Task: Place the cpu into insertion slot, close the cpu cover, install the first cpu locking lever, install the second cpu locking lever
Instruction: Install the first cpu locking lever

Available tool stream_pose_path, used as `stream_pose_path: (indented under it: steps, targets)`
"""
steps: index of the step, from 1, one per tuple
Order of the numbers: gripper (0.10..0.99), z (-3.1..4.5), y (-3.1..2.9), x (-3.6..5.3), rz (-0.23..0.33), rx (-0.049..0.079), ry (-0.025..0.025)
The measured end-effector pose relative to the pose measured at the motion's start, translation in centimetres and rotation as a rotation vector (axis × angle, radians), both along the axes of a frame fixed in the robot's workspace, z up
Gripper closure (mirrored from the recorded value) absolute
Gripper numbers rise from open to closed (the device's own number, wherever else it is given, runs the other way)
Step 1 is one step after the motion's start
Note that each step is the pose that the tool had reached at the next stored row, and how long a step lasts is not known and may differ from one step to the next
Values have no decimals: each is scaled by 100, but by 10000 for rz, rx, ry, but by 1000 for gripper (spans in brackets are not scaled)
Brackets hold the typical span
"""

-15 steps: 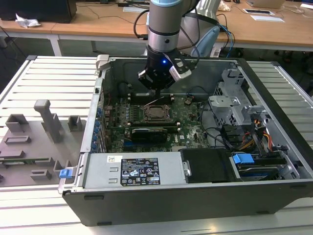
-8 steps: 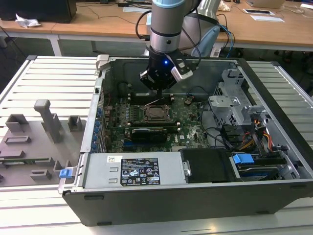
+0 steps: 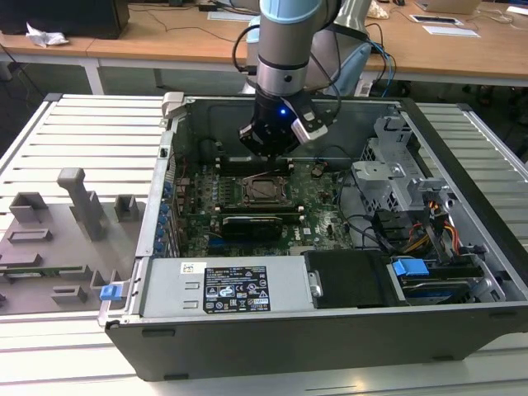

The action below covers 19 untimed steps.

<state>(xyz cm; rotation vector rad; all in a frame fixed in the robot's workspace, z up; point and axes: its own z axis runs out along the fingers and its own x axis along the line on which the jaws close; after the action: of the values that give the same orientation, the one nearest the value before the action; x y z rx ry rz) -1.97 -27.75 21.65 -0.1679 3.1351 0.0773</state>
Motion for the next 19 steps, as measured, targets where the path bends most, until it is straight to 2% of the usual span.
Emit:
stream_pose_path:
  steps: [10,19]
  targets:
    - [980,-97,0,8,-4,-8,0]
    - [980,-108,2,12,-3,-48,0]
